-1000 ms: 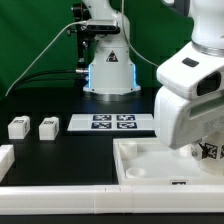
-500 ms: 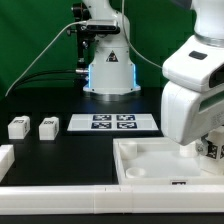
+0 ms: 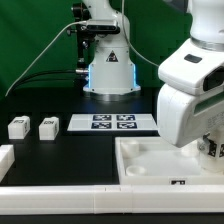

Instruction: Assemble one leg

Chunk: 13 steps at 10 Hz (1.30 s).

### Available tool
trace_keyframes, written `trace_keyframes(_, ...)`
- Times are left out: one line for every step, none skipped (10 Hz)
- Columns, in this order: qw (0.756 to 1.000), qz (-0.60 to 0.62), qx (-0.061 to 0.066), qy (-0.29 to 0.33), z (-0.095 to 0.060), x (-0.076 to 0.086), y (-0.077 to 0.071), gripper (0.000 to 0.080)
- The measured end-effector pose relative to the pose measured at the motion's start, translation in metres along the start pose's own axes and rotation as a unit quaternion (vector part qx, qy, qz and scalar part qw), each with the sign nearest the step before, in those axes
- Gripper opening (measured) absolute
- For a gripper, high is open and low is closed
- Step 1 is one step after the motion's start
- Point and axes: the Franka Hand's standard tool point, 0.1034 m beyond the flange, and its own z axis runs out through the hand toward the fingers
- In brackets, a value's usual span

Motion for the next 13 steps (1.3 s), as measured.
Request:
trace_keyframes(1.0, -0.001, -0.006, -0.002, -0.0002, -0.0018, 0.0043, 0.0396)
trace_keyframes(1.0, 0.0, -0.006, -0.003, -0.0001, -0.0024, 0.0056, 0.0301)
trace_keyframes(1.0, 0.001, -0.006, -0.003, -0.0002, -0.0025, 0.0059, 0.03)
trace_keyframes(1.0, 0.015, -0.006, -0.002, -0.0002, -0.0027, 0.0063, 0.03)
trace_keyframes(1.0, 0.028, -0.006, -0.002, -0.0002, -0.0028, 0.0065, 0.0299)
trace_keyframes(0.997, 0.077, -0.005, -0.002, -0.0001, -0.0028, 0.0067, 0.0299)
trace_keyframes(0.991, 0.134, -0.005, -0.002, 0.0001, -0.003, 0.007, 0.0299)
trace_keyframes(0.984, 0.181, -0.005, -0.002, 0.0003, -0.0031, 0.0072, 0.0299)
trace_keyframes(0.969, 0.245, -0.006, -0.001, 0.0006, -0.0033, 0.0073, 0.0298)
trace_keyframes(0.956, 0.295, -0.005, -0.001, 0.0007, -0.0033, 0.0072, 0.0298)
trace_keyframes(0.934, 0.357, -0.005, 0.001, 0.0012, -0.003, 0.0066, 0.0298)
trace_keyframes(0.907, 0.421, -0.005, 0.002, 0.0014, -0.0033, 0.0051, 0.0298)
trace_keyframes(0.876, 0.482, -0.005, 0.002, 0.0016, -0.0029, 0.0036, 0.0298)
